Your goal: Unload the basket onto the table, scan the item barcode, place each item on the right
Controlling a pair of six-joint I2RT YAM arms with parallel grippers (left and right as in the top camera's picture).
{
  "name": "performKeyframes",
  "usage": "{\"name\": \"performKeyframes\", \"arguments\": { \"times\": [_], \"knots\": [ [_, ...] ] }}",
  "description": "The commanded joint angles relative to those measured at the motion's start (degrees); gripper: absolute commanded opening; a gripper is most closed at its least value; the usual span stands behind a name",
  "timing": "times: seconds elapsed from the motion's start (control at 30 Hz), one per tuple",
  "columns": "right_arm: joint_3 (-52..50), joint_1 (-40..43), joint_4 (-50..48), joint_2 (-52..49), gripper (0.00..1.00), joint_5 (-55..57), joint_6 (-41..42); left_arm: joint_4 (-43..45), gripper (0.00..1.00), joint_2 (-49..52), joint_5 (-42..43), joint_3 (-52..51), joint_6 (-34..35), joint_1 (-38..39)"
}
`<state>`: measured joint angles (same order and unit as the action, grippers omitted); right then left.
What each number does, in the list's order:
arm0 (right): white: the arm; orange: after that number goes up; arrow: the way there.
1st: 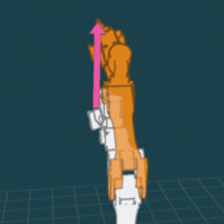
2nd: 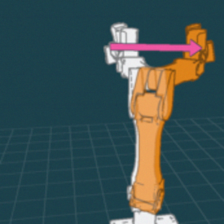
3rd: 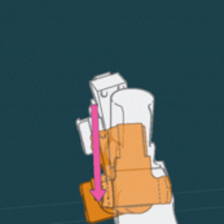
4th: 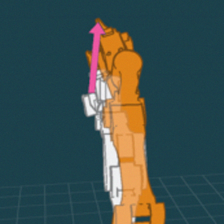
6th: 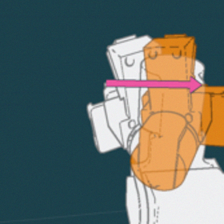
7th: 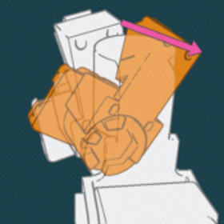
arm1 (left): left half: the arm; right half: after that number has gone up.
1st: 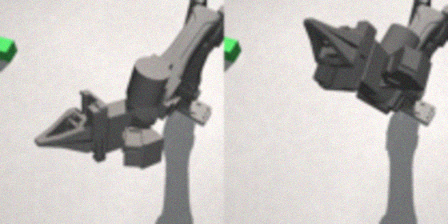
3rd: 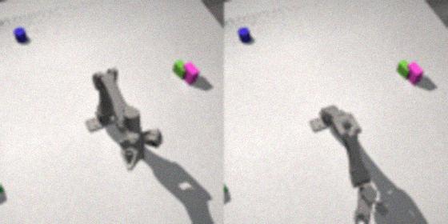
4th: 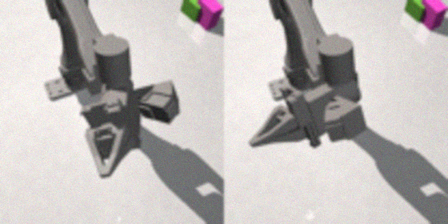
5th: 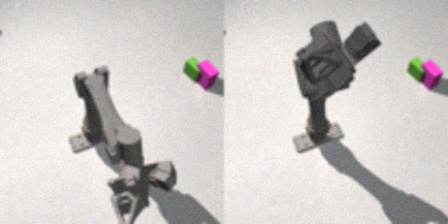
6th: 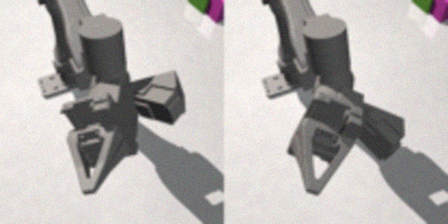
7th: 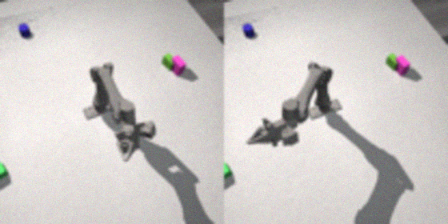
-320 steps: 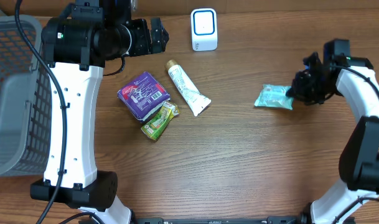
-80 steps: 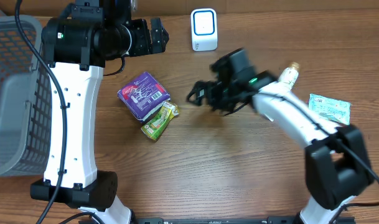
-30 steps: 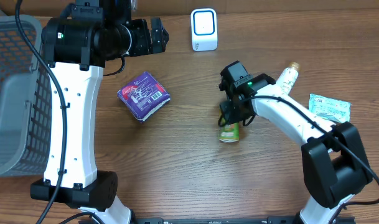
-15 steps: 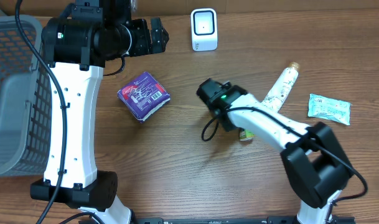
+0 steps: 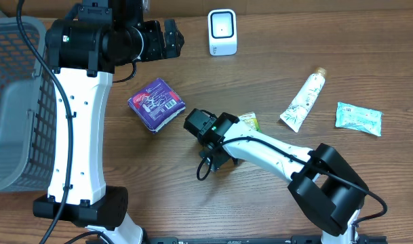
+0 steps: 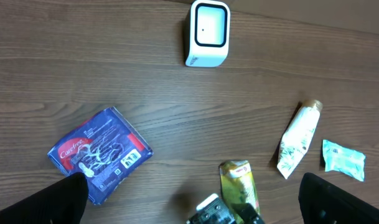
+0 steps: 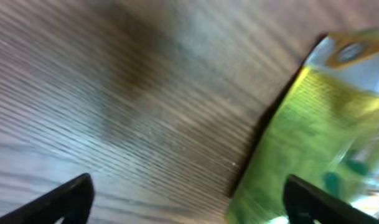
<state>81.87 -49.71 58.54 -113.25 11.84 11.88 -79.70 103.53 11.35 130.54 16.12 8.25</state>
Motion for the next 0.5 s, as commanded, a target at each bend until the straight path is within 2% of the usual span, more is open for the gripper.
{"name": "performKeyframes", "arguments": {
  "times": [0.0, 0.13, 0.33, 0.47],
  "knots": [
    [7.2, 3.4, 2.0, 2.4, 1.0, -1.4, 7.4, 0.2, 1.0, 0.2, 0.2, -0.1, -0.7, 0.4],
    [9.4, 10.6, 6.0, 6.4, 1.0, -1.9, 12.0, 0.2, 0.99, 0.2, 0.2, -0.1, -0.7, 0.4],
    [5.7, 20.0, 8.3, 6.5, 1.0, -12.2, 10.4, 0.2, 0.99, 0.2, 0.2, -0.1, -0.7, 0.4],
    [0.2, 21.6, 4.2, 6.5, 0.91, -19.0, 6.3, 0.2, 0.99, 0.2, 0.2, -0.1, -0.7, 0.4]
  ]
}}
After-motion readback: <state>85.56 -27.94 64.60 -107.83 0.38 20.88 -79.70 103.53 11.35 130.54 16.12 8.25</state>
